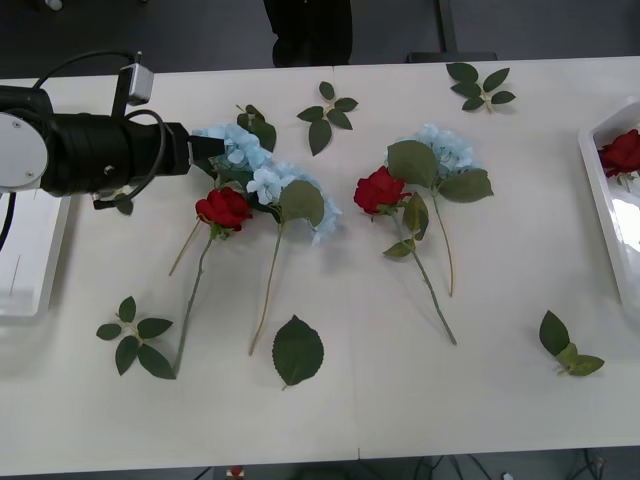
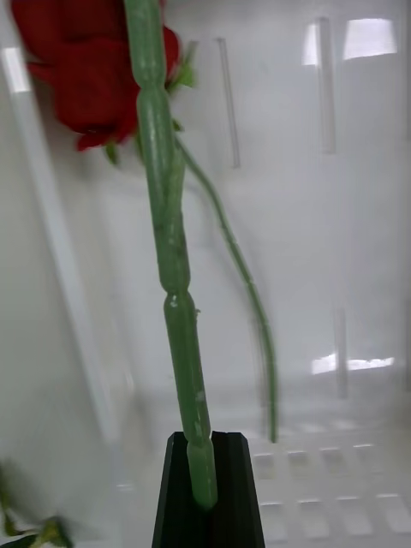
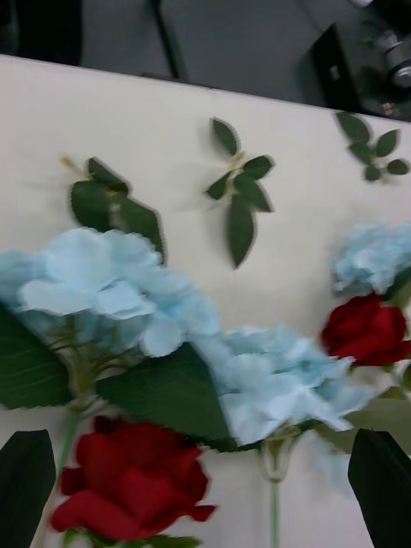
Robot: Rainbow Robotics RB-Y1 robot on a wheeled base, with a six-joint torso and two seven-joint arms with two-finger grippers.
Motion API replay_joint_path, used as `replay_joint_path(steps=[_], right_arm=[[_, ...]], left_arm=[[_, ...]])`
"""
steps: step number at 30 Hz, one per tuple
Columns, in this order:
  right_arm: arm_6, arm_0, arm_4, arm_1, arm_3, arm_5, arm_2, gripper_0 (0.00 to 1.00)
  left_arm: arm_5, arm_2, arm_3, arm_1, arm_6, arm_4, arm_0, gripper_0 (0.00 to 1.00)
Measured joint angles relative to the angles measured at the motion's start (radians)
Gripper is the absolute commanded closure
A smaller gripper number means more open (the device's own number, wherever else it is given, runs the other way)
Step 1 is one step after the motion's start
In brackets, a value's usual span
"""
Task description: Place the red flowers into the right box and the blue flowers into the left box. If a person shows an open palm, hand one flower to the person first, then continue sorting.
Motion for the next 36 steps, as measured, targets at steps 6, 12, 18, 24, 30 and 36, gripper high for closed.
replay_joint_path(steps=[6, 12, 18, 24, 30, 36], right_arm=[[0.122, 0.0, 0.02, 0.0, 0.152, -0.16, 0.03, 1.0], [0.122, 0.0, 0.014, 0.001, 0.193, -0.241, 0.153, 1.0], [0.122, 0.0, 0.014, 0.014, 0.236, -0.309, 0.242, 1.0], [0.122, 0.0, 0.019, 0.041, 0.269, -0.342, 0.264, 1.0], [0.122, 0.0, 0.033, 0.045, 0.273, -0.343, 0.272, 1.0], [0.122, 0.0, 0.039, 0.045, 0.275, -0.344, 0.28, 0.36]], left_arm=[[0.0, -0.029, 0.068, 0.002, 0.0, -0.157, -0.014, 0.0], [-0.011, -0.113, 0.116, 0.003, 0.0, -0.286, -0.04, 0.0], [-0.073, -0.216, 0.157, 0.005, -0.001, -0.379, -0.056, 0.0], [-0.129, -0.274, 0.225, 0.005, -0.002, -0.441, -0.073, 0.0], [-0.136, -0.276, 0.282, -0.007, -0.011, -0.495, -0.101, 0.0], [-0.144, -0.276, 0.321, -0.043, -0.021, -0.499, -0.124, 0.0]])
